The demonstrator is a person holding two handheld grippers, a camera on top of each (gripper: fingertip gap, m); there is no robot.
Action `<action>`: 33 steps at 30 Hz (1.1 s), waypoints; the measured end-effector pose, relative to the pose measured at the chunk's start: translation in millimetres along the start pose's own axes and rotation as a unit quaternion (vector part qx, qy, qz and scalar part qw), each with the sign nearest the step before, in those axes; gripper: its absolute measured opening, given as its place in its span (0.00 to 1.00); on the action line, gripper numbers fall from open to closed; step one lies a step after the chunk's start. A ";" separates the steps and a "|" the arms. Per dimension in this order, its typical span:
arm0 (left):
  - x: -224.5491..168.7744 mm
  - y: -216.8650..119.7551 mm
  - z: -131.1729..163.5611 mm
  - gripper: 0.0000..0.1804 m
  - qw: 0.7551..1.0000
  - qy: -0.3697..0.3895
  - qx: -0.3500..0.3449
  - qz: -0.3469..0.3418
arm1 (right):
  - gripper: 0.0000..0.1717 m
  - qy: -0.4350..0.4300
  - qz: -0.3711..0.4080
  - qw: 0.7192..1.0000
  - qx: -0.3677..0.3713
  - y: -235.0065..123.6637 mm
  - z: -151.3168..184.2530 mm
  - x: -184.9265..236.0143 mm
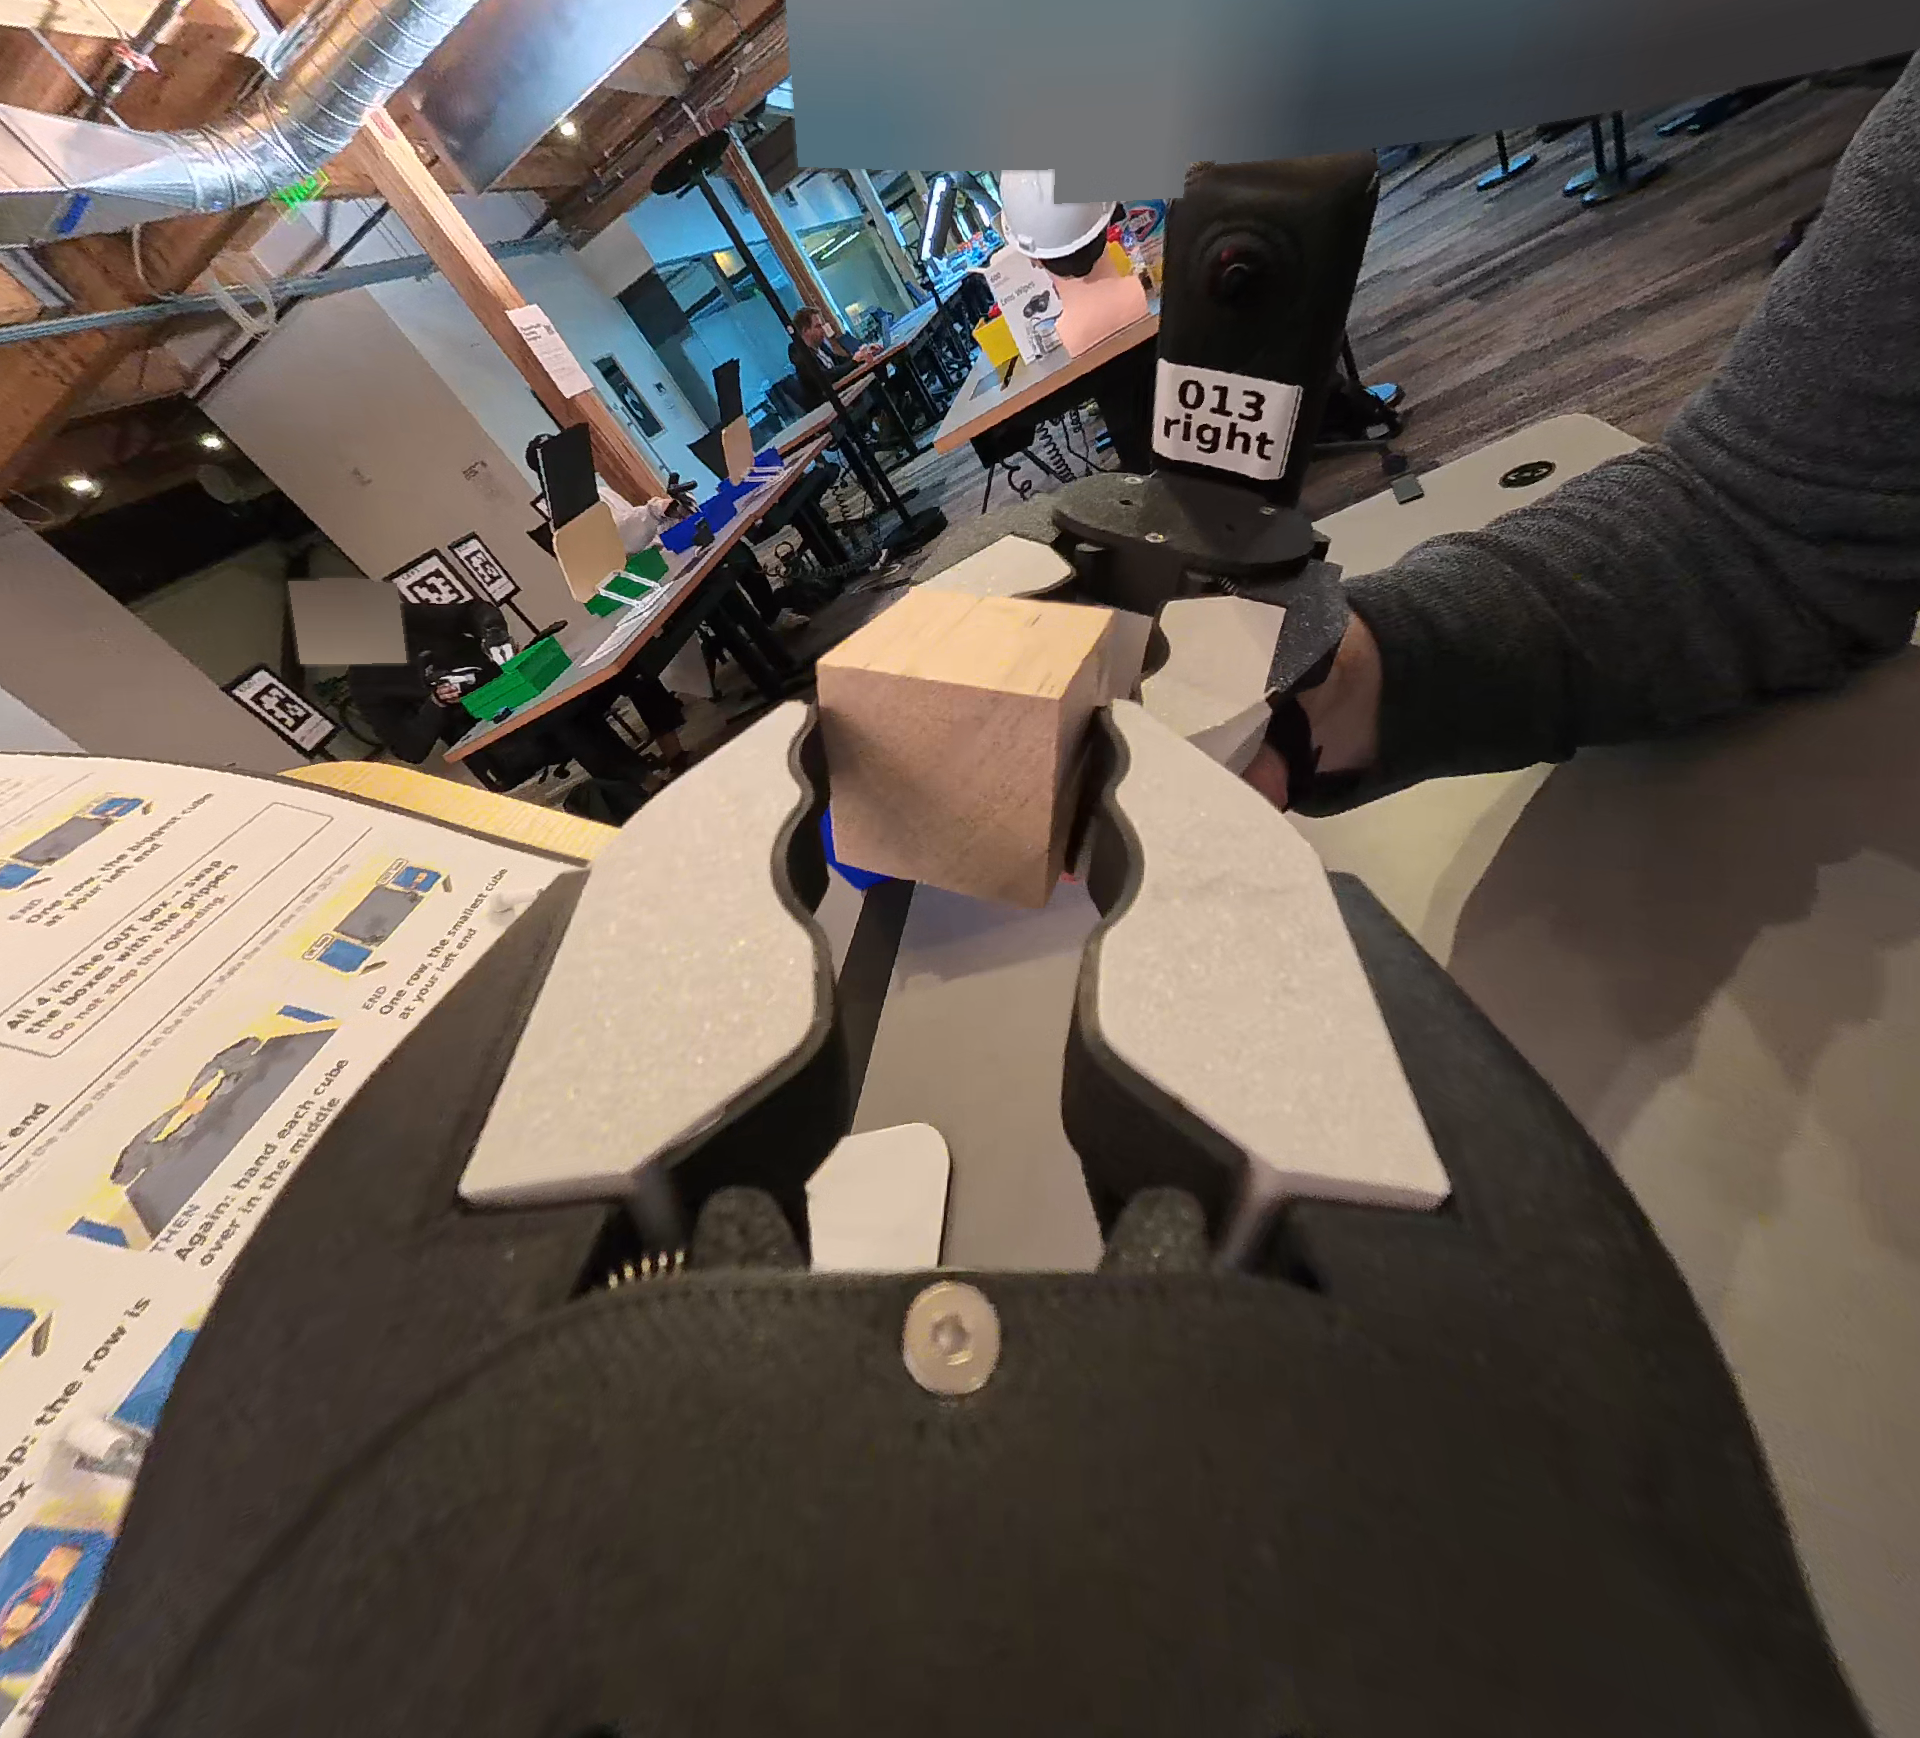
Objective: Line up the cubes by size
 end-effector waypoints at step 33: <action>25.4 26.9 -101.6 0.00 0.986 0.078 -0.090 -0.115 | 0.26 -0.118 0.068 0.850 0.509 -310.4 64.0 -179.2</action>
Point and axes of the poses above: each gripper's, where its closed fingertips meet, y out along the fingers, z out of its underside, x = y × z across the jaws, the point moved 3 cm from there along -y, back along the fingers, and after that the axes turned 3 degrees about -z, right-handed, at the moved point
